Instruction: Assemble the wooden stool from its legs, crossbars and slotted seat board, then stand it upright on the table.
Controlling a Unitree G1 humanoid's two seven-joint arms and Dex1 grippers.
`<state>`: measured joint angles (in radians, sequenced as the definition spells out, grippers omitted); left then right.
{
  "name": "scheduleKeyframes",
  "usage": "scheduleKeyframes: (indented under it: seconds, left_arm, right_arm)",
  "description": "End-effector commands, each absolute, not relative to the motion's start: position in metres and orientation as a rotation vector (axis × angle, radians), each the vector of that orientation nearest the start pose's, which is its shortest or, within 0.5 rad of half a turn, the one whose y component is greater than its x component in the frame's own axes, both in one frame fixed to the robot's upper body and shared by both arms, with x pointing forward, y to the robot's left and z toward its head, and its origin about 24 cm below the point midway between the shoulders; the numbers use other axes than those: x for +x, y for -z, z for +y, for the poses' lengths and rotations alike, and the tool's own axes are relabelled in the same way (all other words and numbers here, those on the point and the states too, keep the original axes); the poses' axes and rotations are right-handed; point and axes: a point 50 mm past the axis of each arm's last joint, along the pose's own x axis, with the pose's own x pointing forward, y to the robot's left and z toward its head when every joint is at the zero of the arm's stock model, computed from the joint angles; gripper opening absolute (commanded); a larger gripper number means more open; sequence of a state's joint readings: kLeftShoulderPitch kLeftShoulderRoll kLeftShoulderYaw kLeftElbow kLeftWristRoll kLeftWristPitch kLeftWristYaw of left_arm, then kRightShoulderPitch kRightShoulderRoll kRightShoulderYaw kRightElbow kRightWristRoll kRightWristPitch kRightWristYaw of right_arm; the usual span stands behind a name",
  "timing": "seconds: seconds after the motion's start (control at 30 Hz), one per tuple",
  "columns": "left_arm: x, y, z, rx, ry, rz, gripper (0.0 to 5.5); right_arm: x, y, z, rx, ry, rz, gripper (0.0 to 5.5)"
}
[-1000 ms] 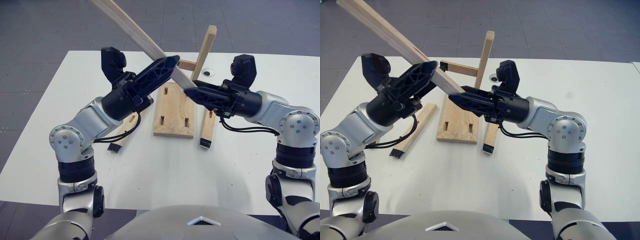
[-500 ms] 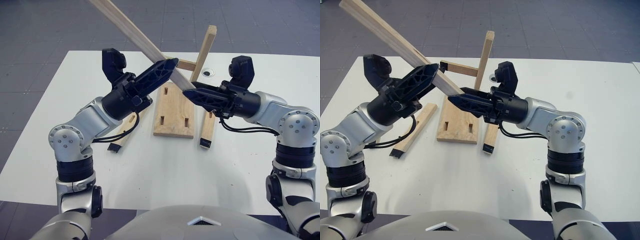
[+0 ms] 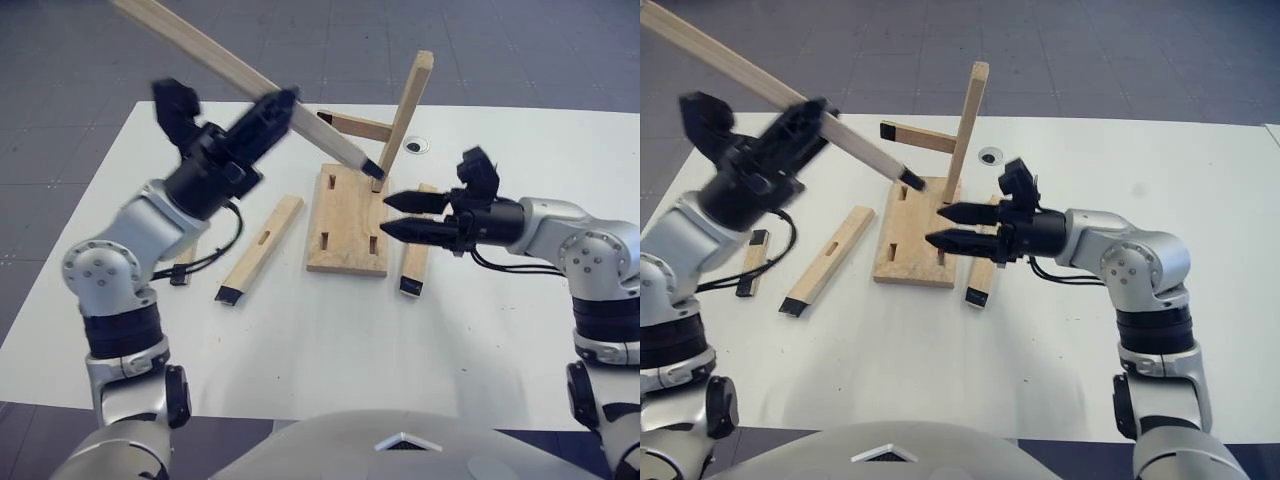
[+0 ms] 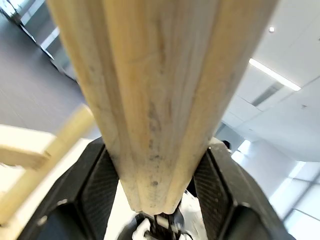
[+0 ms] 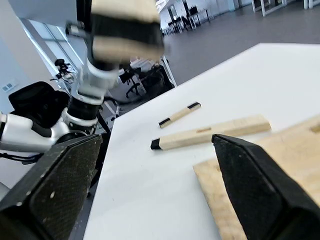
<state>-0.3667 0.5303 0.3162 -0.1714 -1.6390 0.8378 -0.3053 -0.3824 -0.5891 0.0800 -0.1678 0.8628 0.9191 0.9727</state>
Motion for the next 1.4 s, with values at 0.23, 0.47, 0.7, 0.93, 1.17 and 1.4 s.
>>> scheduleKeyframes:
  seconds: [0.23,0.47,0.7,0.93,1.17,1.4]
  left_arm:
    - [0.261,-0.199,0.203,-0.509,0.885,0.02,2.08]
    - [0.257,-0.187,0.2,-0.432,0.846,0.044,2.07]
    - [0.241,-0.174,0.213,-0.413,0.783,0.09,2.07]
    - [0.241,-0.171,0.212,-0.413,0.782,0.093,2.07]
    - [0.241,-0.17,0.207,-0.416,0.794,0.096,2.07]
    - [0.24,-0.169,0.202,-0.422,0.8,0.099,2.07]
  right_arm:
    - [0.302,-0.094,-0.127,-0.154,-0.9,0.437,4.06]
    - [0.297,-0.077,-0.119,-0.234,-0.807,0.543,4.06]
    - [0.278,-0.073,-0.099,-0.291,-0.827,0.646,4.06]
    - [0.264,-0.074,-0.11,-0.341,-0.706,0.728,4.06]
    - [0.265,-0.062,-0.119,-0.397,-0.678,0.774,4.06]
    - [0.271,-0.056,-0.119,-0.394,-0.667,0.782,4.06]
